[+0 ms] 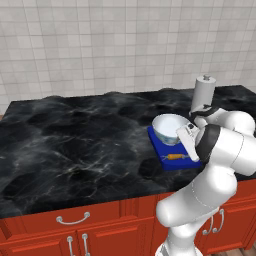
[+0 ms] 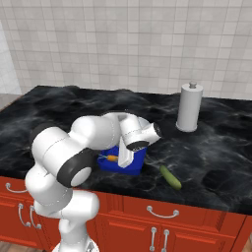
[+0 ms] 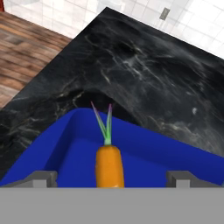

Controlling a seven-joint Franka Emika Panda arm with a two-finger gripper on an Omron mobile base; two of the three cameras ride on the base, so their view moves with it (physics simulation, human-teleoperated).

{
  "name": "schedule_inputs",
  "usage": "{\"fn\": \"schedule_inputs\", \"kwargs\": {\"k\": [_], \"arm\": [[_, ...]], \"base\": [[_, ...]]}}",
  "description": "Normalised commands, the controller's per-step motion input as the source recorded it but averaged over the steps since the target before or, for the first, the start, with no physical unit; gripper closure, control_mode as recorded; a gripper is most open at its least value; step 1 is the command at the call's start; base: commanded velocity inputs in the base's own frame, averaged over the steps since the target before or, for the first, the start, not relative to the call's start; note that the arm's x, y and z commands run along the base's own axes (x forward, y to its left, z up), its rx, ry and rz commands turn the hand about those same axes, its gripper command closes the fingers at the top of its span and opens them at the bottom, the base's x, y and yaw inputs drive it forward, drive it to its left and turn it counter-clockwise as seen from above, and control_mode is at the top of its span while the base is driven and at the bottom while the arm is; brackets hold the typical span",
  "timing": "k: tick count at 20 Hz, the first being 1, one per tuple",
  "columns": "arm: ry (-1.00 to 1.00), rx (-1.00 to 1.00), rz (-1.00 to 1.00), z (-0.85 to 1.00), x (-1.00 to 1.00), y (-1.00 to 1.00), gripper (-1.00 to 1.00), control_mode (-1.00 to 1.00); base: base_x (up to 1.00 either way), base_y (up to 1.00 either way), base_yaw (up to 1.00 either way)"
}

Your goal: Place the two vegetables and bowl onto the tray for setting up a vegetable dip station.

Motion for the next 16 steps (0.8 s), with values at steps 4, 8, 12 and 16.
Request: {"fn": "schedule_inputs", "kwargs": {"k": [4, 8, 12, 16], "arm": [[0.00, 0.01, 0.00, 0.02, -0.05, -0.01, -1.00, -1.00], [0.00, 0.01, 0.00, 0.12, -0.16, 0.00, -1.00, -1.00], [0.00, 0.00, 0.00, 0.19, -0.25, 0.00, -1.00, -1.00], [0.03, 0.00, 0.00, 0.18, -0.25, 0.00, -1.00, -1.00]], "base": [[0.00, 0.00, 0.00], [0.00, 0.00, 0.00], [0.00, 0.00, 0.00], [0.00, 0.00, 0.00]]}}
